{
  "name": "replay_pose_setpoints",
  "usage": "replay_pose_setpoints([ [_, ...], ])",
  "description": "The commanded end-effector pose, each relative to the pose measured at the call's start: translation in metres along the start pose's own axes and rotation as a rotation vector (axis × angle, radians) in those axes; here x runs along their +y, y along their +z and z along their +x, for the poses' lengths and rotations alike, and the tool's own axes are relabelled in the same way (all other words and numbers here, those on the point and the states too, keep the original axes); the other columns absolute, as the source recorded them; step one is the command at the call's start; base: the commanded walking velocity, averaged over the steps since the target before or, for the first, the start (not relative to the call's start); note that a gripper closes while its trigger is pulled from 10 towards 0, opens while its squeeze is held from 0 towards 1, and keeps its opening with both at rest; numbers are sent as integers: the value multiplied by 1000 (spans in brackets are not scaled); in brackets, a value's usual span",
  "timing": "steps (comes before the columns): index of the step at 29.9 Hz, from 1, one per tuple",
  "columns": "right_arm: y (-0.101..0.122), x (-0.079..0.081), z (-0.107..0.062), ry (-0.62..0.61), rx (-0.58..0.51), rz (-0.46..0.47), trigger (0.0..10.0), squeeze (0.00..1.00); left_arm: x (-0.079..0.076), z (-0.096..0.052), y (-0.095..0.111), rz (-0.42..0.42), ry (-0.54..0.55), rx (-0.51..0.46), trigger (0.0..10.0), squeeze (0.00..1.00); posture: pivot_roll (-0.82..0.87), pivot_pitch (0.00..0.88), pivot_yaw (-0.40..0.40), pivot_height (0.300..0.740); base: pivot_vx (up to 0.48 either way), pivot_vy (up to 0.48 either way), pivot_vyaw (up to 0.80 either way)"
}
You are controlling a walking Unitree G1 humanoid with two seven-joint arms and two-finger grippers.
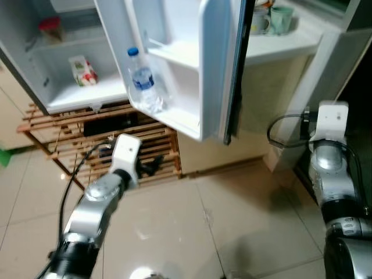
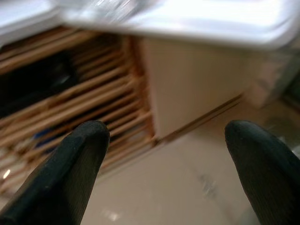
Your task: Restocking fridge
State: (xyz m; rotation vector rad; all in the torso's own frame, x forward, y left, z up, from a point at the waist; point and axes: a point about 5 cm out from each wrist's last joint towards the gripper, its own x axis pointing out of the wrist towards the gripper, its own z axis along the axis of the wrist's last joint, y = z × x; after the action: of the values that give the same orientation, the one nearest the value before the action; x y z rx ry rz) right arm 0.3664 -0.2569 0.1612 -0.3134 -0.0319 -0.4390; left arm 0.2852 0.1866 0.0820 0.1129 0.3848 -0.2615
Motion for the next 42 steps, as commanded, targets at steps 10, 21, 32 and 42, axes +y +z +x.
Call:
replay_pose_setpoints([
  [10, 26, 45, 12, 93, 56, 67, 10000, 0, 14, -41, -16, 59, -25, 117, 10000, 0, 139, 138, 128, 740, 0, 0, 0],
  [21, 53, 79, 11, 233, 93, 296, 10000, 0, 12, -49, -21, 74, -56, 194, 10000, 0, 134, 170, 150, 740, 0, 0, 0],
  [32, 106, 188, -58, 893, -33, 446, 10000, 0, 4, -39, -68, 110, -182, 501, 10000, 0, 3, 186, 138, 740, 0, 0, 0],
  [42, 188, 165, -169, 1712, -240, 852, 10000, 0, 6, -24, -115, 66, -156, 614, 10000, 0, -68, 87, 70, 740, 0, 0, 0],
])
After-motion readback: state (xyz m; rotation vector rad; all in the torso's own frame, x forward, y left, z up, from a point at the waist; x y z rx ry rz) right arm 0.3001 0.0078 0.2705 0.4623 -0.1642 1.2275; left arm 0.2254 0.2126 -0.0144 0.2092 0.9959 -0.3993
